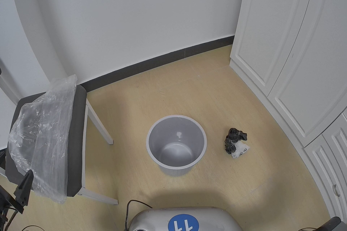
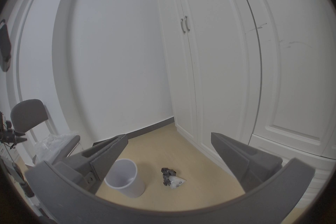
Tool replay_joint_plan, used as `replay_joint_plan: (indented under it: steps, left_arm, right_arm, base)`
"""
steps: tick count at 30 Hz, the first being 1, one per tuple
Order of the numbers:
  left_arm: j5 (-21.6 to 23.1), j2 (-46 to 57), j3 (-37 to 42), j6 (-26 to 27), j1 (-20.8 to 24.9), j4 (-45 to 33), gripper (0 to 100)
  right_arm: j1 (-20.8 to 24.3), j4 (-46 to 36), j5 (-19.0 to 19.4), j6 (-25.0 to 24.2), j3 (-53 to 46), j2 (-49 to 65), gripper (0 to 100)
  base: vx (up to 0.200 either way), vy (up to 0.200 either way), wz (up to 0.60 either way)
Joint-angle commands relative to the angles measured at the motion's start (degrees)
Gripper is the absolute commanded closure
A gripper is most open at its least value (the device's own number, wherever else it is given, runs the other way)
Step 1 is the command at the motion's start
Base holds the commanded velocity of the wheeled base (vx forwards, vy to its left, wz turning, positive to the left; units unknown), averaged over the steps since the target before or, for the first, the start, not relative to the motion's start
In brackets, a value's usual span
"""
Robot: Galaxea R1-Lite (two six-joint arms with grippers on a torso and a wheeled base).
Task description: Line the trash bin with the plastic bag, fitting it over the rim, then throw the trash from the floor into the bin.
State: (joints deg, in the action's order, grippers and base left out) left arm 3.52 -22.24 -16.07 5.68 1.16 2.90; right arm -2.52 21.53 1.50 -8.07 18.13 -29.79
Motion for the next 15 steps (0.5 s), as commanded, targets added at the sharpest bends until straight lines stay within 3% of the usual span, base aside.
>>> replay_joint_plan:
  steps: [1, 6, 12, 13, 14, 15]
  left_arm:
    - [0.08, -10.11, -1.77, 5.92, 0.42, 0.17, 0]
    - [0.17, -13.18, -4.32, 8.47, 1.39, 0.09, 0]
    - [-4.31, -15.91, -8.01, 9.00, 5.79, -0.26, 0]
    - [-4.31, -15.91, -8.01, 9.00, 5.79, -0.26, 0]
    - [-6.16, -15.73, -8.54, 9.96, 6.58, -0.44, 0]
    - [-6.95, -15.56, -8.63, 10.75, 6.93, -0.62, 0]
  right_arm:
    - [1.03, 4.22, -1.24, -0.63, 1.74, -8.88, 0]
    - [3.93, 4.40, -4.75, 0.34, 4.90, -10.72, 0]
    - [15.71, 4.49, -16.97, -0.10, 9.03, -15.03, 0]
    - [15.71, 4.49, -16.97, -0.10, 9.03, -15.03, 0]
    - [19.93, 4.57, -20.22, -0.19, 9.03, -16.26, 0]
    - [21.24, 4.66, -21.80, -0.28, 8.94, -17.23, 0]
  base:
    - [0.000, 0.000, 0.00]
    - [0.000, 0.000, 0.00]
    - [0.000, 0.000, 0.00]
    - [0.000, 0.000, 0.00]
    - [0.000, 0.000, 0.00]
    - [0.000, 0.000, 0.00]
